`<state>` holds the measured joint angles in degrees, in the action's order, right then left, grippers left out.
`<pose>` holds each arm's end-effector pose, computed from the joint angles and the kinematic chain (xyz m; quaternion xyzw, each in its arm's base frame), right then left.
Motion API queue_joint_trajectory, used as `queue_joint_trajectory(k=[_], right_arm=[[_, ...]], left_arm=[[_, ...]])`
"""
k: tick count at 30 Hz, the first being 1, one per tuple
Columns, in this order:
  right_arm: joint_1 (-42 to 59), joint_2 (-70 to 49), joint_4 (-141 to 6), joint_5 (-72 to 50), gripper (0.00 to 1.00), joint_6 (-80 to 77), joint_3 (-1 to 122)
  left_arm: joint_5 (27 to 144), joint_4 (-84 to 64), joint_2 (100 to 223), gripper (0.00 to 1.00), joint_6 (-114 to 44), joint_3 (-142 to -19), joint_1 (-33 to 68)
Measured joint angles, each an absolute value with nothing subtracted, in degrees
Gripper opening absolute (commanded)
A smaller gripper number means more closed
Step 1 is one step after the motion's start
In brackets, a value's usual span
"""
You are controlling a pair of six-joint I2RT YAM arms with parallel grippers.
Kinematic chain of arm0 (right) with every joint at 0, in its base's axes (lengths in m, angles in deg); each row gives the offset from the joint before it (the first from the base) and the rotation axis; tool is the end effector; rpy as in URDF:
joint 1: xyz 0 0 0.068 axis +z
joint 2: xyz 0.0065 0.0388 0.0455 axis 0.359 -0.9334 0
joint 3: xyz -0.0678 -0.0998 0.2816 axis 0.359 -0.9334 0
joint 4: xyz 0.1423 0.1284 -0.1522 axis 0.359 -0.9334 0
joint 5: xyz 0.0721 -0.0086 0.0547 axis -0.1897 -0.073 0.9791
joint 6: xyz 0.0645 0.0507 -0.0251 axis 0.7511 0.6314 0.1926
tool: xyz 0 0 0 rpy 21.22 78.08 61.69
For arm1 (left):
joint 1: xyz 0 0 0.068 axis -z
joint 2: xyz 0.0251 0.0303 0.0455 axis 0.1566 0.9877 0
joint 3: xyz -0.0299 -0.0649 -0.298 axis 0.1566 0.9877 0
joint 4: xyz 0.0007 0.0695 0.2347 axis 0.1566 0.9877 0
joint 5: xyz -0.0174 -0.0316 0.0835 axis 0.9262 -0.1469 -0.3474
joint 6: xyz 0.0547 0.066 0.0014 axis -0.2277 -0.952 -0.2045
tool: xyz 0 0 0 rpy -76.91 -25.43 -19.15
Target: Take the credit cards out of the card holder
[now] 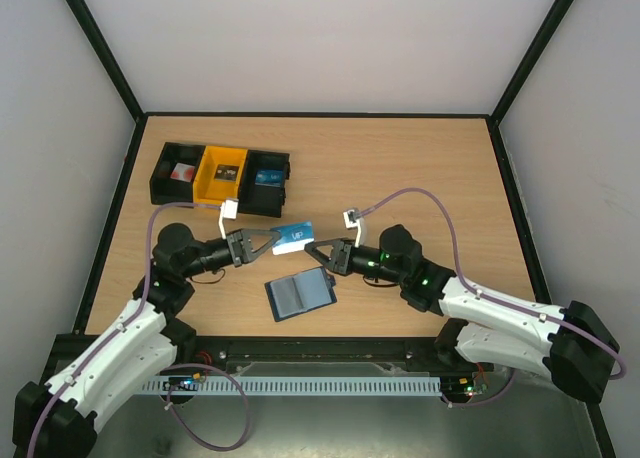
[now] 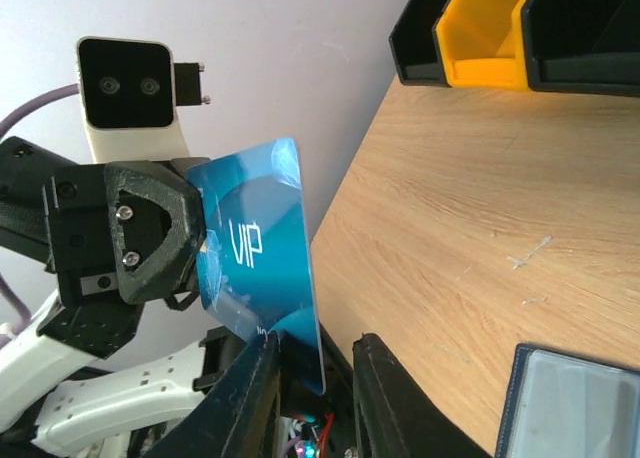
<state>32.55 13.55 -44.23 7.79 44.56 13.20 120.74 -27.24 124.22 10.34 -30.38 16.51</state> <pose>0.1077 0.2026 0.2944 -0.1588 0.7209 0.6242 0.2558 0.1114 -0.1108 0.2985 0.0836 0.6881 -0.6362 0.3387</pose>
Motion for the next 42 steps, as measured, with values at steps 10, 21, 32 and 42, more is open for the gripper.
queue_joint_trajectory(k=[10,21,32,42], right_arm=[[32.52,13.68,-39.88,8.88,0.08,47.60,11.38],[32.55,14.18,-35.75,9.45,0.02,50.42,10.33],[32.52,14.75,-34.79,3.86,0.02,51.86,8.08],[32.50,0.89,-34.46,-5.26,0.02,52.08,15.67]], left_arm=[[121.65,-30.14,124.09,0.03,13.03,-28.13,16.40],[122.38,-31.08,124.72,0.49,14.03,-28.13,16.05],[108.85,-12.24,121.99,1.00,0.83,-36.15,16.03],[93.35,3.47,118.53,1.00,-12.33,-43.34,16.03]])
